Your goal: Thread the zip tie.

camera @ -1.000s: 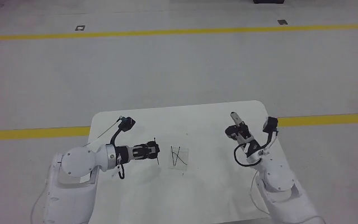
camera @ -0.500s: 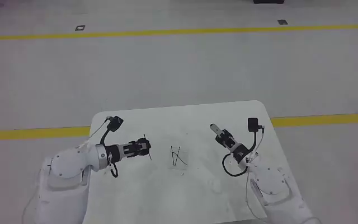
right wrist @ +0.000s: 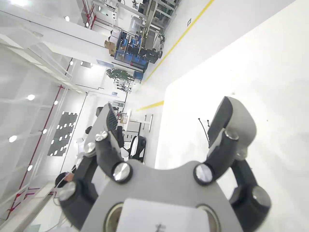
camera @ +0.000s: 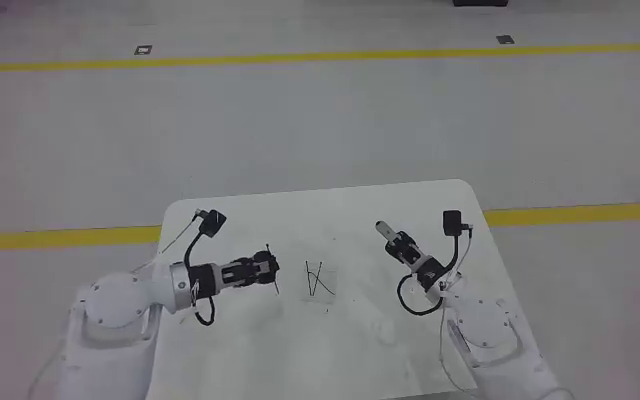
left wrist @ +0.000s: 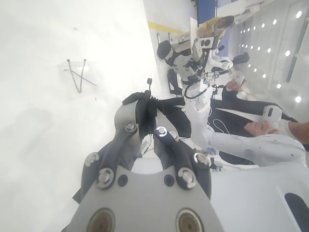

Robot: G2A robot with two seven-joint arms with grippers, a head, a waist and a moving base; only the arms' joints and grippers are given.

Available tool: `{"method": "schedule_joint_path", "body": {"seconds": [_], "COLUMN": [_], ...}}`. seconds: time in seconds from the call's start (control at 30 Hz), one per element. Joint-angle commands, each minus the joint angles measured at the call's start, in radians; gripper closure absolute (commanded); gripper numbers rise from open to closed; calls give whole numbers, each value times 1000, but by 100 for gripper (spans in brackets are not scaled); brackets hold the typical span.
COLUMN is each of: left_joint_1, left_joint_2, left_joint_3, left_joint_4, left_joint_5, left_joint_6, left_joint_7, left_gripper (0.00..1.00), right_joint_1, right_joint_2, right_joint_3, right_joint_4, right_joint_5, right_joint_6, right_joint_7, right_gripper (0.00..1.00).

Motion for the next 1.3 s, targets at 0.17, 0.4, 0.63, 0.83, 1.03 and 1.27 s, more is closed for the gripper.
{"method": "schedule_joint_path", "body": {"seconds": [0.17,0.4,0.63,0.83,1.03,1.27], "left_joint_1": [1,-4,-124,-187,-215,-215], "left_joint_2": [7,9,22,33,43,43], "left_joint_3": [25,38,99,109,108,108], "left_joint_4": [-42,-46,-85,-57,-36,-36], "left_joint_5": [-64,-61,-138,-290,-394,-394], "left_joint_6": [-28,-47,-132,-164,-128,-128], "left_joint_7": [25,47,23,-7,16,16], "left_gripper": [100,100,100,100,100,100], "right_joint_1": [0,0,0,0,0,0], "right_joint_2": [0,0,0,0,0,0], "right_joint_3": [0,0,0,0,0,0], "right_joint_4": [0,0,0,0,0,0], "right_joint_5": [0,0,0,0,0,0], "right_joint_6": [0,0,0,0,0,0], "right_joint_7": [0,0,0,0,0,0], "right_gripper": [0,0,0,0,0,0]}}
